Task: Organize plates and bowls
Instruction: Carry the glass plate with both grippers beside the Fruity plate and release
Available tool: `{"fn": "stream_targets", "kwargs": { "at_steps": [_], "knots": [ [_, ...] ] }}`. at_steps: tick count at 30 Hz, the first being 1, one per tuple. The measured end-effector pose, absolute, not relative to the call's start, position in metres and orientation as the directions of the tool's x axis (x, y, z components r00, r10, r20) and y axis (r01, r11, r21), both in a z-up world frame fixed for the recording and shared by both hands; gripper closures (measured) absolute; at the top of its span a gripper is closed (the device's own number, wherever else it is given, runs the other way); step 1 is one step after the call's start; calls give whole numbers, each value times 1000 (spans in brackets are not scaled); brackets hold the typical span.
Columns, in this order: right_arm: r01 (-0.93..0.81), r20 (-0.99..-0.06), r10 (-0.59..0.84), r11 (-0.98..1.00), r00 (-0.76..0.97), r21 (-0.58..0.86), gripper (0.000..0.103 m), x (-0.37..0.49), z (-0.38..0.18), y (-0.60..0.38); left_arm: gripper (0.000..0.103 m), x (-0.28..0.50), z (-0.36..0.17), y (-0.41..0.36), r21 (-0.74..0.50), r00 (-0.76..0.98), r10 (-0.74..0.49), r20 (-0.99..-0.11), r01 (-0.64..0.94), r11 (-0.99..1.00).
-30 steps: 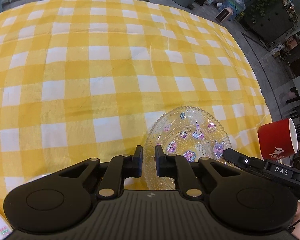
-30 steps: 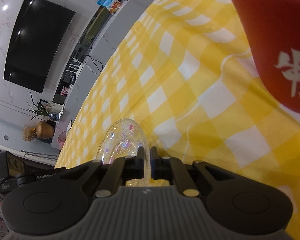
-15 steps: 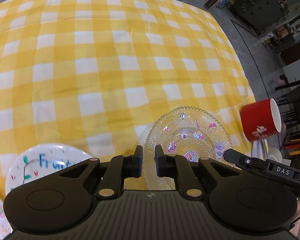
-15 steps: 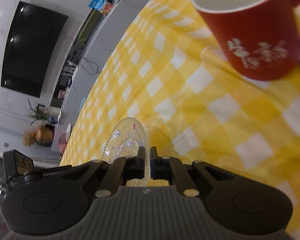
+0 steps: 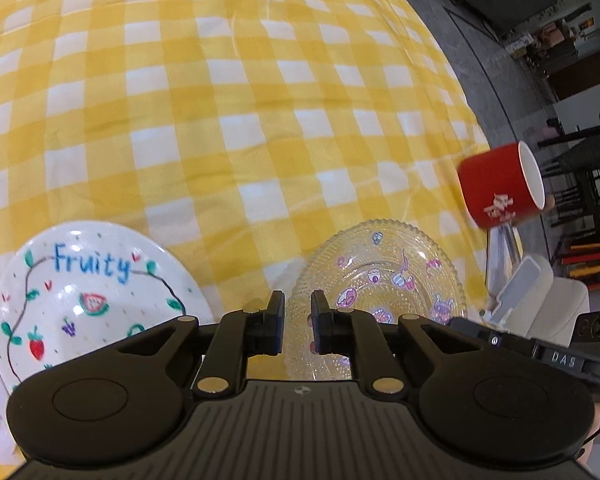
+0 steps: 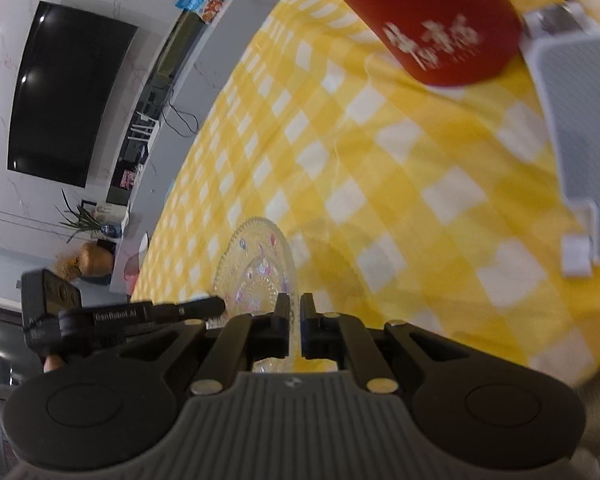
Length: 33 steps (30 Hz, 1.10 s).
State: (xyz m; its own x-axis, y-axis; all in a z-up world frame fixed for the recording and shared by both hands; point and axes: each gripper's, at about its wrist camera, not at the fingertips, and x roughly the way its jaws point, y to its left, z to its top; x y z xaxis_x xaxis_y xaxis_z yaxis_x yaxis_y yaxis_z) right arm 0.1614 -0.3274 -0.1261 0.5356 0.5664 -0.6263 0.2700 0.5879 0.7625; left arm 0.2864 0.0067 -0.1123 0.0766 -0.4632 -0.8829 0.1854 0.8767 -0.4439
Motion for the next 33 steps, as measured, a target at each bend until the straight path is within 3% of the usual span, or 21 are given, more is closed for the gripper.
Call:
{"fn": "stream_targets", "kwargs": {
  "at_steps": [18, 27, 33],
  "knots": [
    [277, -699, 603, 647, 384, 710, 98, 134, -142, -301, 86, 267, -124, -17, -300, 39, -324, -945, 282, 911],
    [235, -757, 550, 731, 353, 641, 96, 136, -143, -281, 84, 265, -120, -22, -263, 63, -293, -954, 290, 920],
    [208, -768, 523, 759, 370, 617, 95, 133, -141, -277, 80, 252, -117, -40, -150, 139, -217, -966, 381, 912]
  ]
}}
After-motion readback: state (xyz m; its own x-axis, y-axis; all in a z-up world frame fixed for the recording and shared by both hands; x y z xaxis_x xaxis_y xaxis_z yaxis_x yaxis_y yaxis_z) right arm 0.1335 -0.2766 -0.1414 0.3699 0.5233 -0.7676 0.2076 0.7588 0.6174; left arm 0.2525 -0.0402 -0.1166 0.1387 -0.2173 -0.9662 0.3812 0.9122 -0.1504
